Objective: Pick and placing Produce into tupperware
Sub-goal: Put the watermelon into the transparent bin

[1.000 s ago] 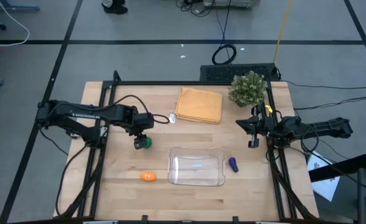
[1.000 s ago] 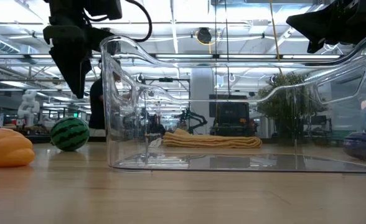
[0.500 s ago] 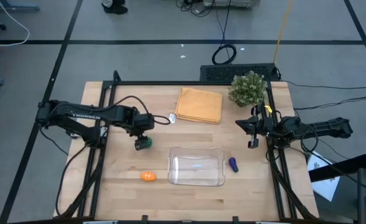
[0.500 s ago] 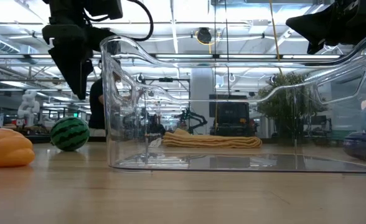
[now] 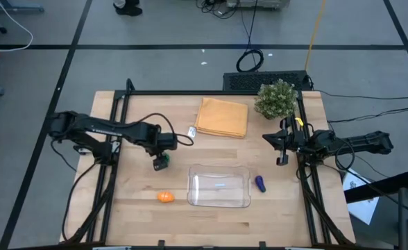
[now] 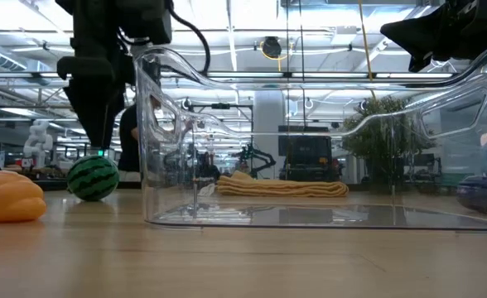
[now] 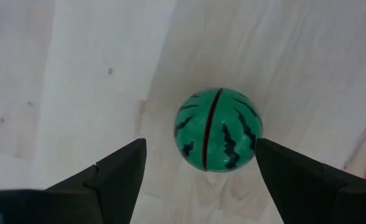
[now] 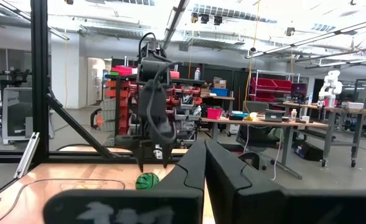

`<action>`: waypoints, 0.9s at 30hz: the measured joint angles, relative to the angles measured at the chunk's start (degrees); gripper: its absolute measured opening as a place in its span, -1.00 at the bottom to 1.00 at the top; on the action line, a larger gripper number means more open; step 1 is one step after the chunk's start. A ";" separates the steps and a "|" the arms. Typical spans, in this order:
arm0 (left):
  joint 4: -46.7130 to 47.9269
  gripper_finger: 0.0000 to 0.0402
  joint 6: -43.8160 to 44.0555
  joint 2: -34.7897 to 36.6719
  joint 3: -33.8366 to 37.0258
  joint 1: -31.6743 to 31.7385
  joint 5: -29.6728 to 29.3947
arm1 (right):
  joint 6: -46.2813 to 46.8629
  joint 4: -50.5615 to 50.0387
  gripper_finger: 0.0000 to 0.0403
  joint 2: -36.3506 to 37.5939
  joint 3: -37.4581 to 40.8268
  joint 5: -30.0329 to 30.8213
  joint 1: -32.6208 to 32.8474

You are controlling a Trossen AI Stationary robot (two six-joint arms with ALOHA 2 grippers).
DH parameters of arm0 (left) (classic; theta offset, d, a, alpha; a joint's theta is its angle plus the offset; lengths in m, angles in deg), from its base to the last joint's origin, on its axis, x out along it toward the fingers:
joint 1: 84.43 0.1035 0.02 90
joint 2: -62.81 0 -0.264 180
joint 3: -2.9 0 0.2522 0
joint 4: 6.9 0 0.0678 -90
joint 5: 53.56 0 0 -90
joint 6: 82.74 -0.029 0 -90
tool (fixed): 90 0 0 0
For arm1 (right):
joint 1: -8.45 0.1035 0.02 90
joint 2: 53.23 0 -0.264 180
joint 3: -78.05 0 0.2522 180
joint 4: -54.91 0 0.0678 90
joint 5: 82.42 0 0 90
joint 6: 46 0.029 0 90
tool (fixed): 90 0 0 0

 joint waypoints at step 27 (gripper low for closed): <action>-3.91 0.54 1.45 -1.93 0.00 -0.38 2.26 | 0.02 0.00 -1.00 -0.02 0.00 0.00 0.00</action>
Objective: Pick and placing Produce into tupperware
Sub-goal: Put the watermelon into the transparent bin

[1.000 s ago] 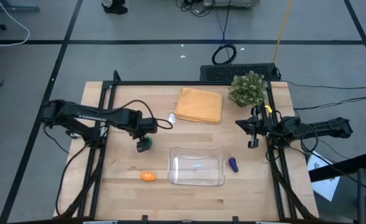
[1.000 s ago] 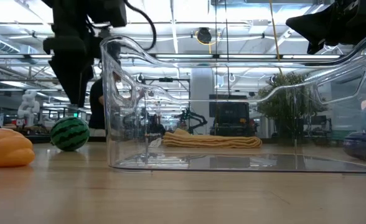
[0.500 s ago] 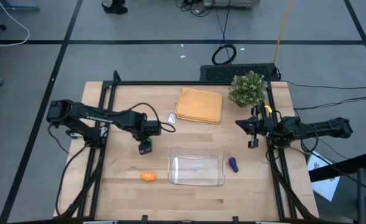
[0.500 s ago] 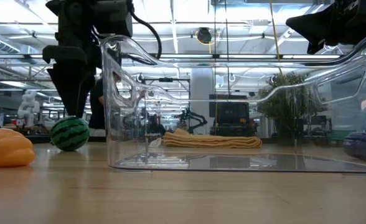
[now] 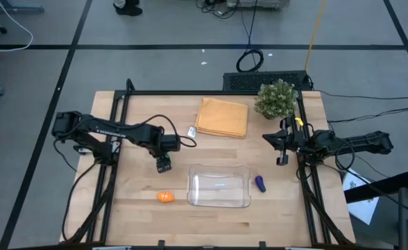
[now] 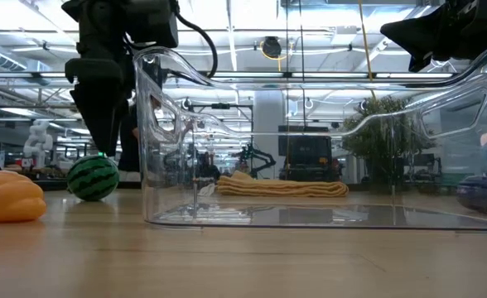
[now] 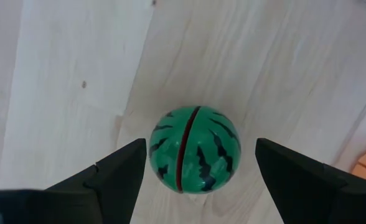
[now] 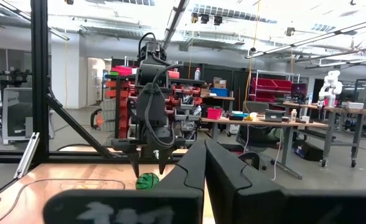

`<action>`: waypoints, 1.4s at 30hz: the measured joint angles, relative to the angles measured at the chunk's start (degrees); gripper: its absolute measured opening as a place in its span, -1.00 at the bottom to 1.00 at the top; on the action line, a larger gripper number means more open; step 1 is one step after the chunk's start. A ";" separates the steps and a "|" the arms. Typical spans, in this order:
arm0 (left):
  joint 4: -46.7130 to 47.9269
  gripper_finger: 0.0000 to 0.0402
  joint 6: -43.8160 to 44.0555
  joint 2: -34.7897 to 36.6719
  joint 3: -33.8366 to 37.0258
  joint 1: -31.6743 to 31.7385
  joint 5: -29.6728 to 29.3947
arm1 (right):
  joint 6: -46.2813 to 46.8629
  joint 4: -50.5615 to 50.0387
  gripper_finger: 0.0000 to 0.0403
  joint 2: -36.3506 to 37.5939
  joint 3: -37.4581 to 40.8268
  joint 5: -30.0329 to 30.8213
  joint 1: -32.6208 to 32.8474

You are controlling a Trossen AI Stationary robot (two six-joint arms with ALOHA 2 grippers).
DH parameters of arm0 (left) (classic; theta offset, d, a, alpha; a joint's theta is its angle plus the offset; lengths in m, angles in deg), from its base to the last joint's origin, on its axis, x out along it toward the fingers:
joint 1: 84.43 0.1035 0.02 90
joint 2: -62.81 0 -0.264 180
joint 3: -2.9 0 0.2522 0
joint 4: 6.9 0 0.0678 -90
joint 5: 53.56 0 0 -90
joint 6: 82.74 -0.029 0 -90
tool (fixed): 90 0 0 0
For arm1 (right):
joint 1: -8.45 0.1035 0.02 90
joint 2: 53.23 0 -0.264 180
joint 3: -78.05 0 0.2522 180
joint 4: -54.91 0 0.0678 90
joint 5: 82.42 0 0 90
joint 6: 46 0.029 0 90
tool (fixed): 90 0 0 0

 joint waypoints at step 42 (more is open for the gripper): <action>1.07 0.53 7.30 -0.32 0.47 -2.17 -2.35 | 0.02 0.02 -1.00 0.00 0.00 0.00 0.02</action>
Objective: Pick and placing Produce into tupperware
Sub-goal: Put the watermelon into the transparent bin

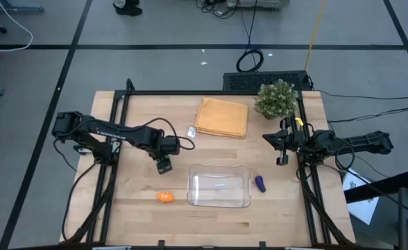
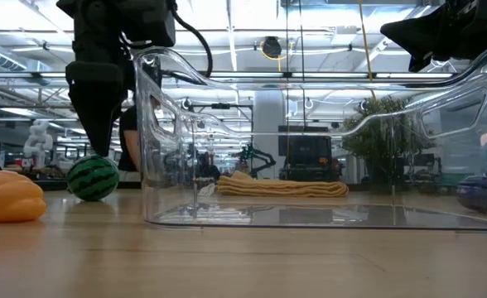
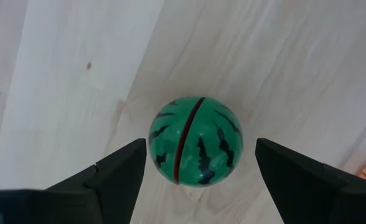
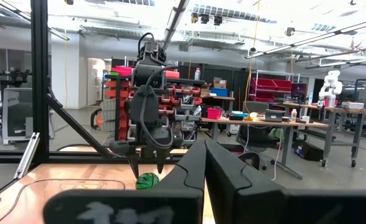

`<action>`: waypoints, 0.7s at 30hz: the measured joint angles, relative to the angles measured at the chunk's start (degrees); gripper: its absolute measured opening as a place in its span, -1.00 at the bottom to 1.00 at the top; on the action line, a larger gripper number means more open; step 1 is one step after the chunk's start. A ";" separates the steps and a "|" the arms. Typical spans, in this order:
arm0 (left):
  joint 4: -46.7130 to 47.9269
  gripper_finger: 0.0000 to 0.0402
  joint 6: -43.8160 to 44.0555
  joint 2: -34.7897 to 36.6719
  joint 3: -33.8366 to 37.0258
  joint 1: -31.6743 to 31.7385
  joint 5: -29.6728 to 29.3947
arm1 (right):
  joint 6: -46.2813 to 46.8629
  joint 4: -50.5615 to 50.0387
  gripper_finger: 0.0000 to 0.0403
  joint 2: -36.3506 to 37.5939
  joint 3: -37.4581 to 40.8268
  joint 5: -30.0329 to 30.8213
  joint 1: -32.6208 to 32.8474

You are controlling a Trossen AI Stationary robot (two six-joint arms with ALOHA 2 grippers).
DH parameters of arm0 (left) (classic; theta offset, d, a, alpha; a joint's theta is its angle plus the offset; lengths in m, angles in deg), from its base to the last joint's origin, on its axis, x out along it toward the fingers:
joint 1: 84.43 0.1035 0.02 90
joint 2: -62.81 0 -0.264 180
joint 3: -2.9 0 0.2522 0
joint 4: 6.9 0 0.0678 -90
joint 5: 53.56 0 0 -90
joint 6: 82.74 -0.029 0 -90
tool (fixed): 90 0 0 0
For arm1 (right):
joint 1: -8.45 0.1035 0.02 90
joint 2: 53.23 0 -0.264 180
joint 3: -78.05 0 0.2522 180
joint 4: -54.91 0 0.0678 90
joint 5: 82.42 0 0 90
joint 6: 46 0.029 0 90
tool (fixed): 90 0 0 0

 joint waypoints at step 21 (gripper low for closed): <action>-7.13 0.53 -0.81 0.00 4.54 -0.02 -0.28 | 0.05 0.00 -1.00 0.00 0.00 0.00 -0.02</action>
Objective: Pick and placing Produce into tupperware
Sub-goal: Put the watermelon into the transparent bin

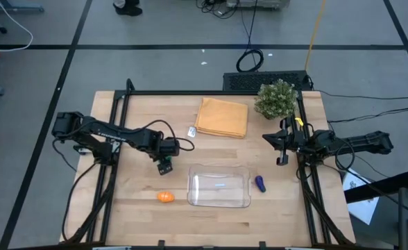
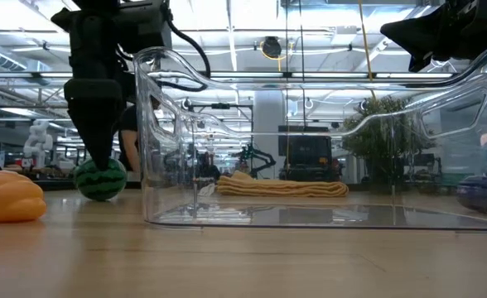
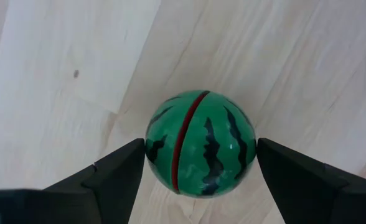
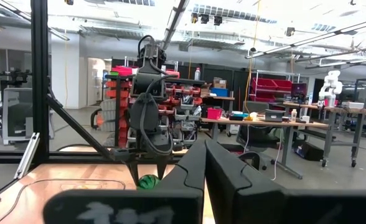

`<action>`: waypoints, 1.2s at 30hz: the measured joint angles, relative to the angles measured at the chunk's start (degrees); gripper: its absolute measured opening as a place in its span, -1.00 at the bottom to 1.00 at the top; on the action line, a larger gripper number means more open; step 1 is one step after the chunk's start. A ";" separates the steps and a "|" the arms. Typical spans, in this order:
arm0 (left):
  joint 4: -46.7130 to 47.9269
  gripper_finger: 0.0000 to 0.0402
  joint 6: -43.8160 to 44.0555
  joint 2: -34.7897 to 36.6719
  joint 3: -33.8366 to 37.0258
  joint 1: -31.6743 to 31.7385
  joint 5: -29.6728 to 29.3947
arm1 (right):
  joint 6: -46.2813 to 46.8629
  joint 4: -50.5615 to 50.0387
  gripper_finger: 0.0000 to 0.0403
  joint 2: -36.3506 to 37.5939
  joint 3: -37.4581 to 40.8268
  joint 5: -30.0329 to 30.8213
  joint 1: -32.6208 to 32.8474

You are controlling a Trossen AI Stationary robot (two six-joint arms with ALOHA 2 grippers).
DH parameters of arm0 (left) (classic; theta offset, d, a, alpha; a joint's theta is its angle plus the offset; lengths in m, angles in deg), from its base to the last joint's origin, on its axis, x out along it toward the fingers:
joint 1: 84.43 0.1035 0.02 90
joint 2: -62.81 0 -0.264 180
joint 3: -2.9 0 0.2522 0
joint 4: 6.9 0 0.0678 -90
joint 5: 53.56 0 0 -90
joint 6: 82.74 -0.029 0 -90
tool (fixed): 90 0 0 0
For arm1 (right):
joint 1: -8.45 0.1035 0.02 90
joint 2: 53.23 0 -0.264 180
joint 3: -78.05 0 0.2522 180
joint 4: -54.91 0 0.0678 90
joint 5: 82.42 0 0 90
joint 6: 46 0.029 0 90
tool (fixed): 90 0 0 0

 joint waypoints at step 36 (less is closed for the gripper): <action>1.32 0.53 -12.05 -0.81 -3.92 0.02 -6.31 | 0.02 0.00 -1.00 0.02 -0.02 -0.02 0.01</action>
